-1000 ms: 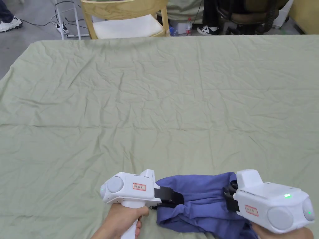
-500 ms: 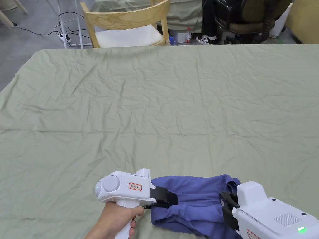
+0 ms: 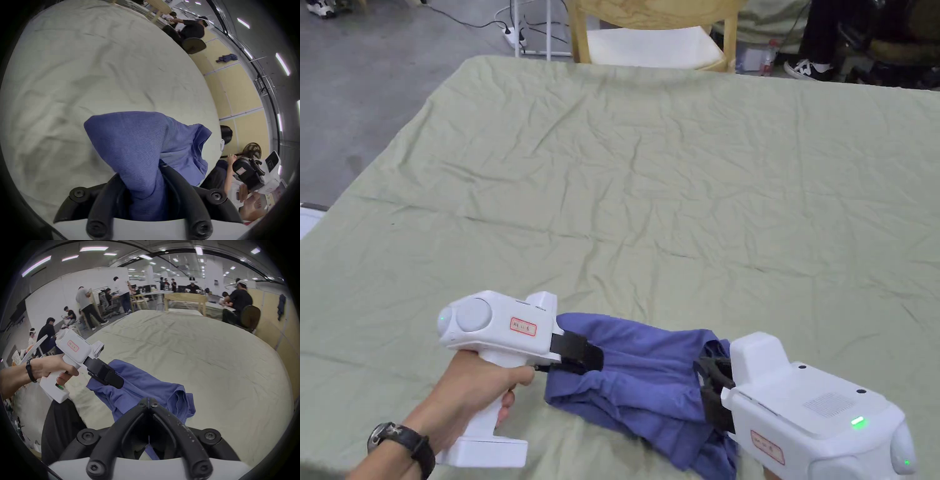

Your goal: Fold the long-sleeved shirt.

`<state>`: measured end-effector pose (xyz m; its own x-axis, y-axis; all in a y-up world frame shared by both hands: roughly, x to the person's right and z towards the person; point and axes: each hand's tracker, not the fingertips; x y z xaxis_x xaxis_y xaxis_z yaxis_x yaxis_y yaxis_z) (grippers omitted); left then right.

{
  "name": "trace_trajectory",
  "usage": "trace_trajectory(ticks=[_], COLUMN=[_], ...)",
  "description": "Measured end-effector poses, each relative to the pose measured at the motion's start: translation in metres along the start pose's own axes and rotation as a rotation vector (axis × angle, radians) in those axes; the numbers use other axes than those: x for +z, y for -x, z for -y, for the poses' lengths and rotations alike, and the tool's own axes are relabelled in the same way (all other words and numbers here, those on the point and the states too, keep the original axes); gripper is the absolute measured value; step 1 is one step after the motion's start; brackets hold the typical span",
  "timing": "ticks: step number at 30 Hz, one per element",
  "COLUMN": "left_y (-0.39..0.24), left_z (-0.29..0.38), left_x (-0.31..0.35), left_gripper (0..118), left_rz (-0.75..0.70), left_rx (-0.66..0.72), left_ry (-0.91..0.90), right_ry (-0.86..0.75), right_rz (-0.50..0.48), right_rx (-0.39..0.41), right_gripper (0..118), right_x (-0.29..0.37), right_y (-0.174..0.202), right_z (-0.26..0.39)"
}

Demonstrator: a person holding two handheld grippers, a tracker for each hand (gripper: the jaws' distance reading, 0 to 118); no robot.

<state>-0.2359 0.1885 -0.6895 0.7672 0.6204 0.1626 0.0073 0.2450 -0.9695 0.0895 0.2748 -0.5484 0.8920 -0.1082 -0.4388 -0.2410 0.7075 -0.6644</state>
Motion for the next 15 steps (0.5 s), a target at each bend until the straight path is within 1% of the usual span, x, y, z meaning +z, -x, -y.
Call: trace_trajectory(ticks=[4, 15], left_y=[0.049, 0.164], left_z=[-0.006, 0.004], left_x=[0.044, 0.156], left_gripper=[16, 16], left_rz=[-0.072, -0.244], left_rx=[0.033, 0.159], left_ry=[-0.047, -0.133], right_ry=[0.008, 0.029], right_rz=[-0.081, -0.292], right_rx=[0.036, 0.196], right_gripper=[1, 1], right_x=[-0.037, -0.134], right_y=[0.035, 0.147], right_z=[-0.025, -0.088])
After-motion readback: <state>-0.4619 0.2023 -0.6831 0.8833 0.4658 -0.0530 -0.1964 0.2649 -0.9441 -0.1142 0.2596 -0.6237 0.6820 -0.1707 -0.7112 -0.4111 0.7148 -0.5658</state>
